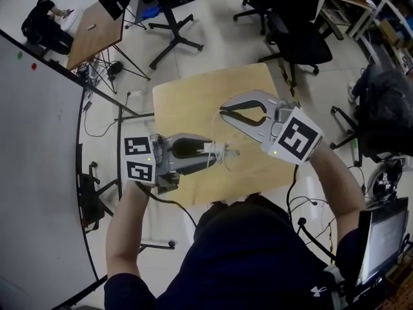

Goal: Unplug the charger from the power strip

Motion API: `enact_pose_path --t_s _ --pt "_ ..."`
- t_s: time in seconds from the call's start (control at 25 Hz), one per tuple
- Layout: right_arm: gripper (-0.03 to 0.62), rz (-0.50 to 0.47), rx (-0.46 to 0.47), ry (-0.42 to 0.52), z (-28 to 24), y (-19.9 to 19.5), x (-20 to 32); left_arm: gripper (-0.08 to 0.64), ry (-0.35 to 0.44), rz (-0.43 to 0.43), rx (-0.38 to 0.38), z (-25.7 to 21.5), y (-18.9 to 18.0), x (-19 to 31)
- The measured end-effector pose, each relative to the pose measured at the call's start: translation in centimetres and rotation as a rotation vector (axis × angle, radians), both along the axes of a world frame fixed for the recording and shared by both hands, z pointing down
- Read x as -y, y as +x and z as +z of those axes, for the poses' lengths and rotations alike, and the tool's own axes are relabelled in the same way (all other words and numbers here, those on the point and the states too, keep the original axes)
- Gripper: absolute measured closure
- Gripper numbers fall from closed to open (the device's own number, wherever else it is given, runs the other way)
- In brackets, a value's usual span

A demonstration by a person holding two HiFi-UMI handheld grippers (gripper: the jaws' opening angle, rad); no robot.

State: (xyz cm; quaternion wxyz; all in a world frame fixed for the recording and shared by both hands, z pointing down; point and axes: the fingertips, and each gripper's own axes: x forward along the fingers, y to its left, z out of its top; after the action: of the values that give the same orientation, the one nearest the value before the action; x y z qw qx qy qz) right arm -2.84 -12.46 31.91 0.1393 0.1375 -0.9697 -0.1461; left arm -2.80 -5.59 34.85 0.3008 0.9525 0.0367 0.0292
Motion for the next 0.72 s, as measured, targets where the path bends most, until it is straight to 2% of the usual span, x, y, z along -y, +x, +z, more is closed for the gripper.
enact_pose_path --t_s 0.08,0.16,0.36,0.56,0.64,0.72 --pt "0.575 -0.010 0.022 -0.068 1.7 -0.3 -0.1 0.426 -0.003 -0.007 -0.107 -2.0 0.0 -0.5" --pt "0.576 -0.008 0.051 -0.128 3.4 -0.6 -0.3 0.427 0.011 -0.054 -0.171 -3.5 -0.5 -0.1" --pt "0.577 0.037 0.216 -0.306 7.0 -0.1 -0.9 0.426 0.037 -0.210 -0.162 -3.7 -1.9 2.3" --pt "0.576 0.000 0.302 -0.458 9.0 -2.0 -2.8 0.426 0.042 -0.228 -0.154 -3.4 -2.0 2.6" --pt "0.575 -0.011 0.324 -0.517 9.7 -2.5 -3.3 0.426 0.033 -0.233 -0.182 -3.6 -2.1 2.8" --pt "0.575 -0.010 0.313 -0.553 10.7 -2.7 -3.7 0.426 0.006 -0.245 -0.258 -4.7 -2.5 3.1"
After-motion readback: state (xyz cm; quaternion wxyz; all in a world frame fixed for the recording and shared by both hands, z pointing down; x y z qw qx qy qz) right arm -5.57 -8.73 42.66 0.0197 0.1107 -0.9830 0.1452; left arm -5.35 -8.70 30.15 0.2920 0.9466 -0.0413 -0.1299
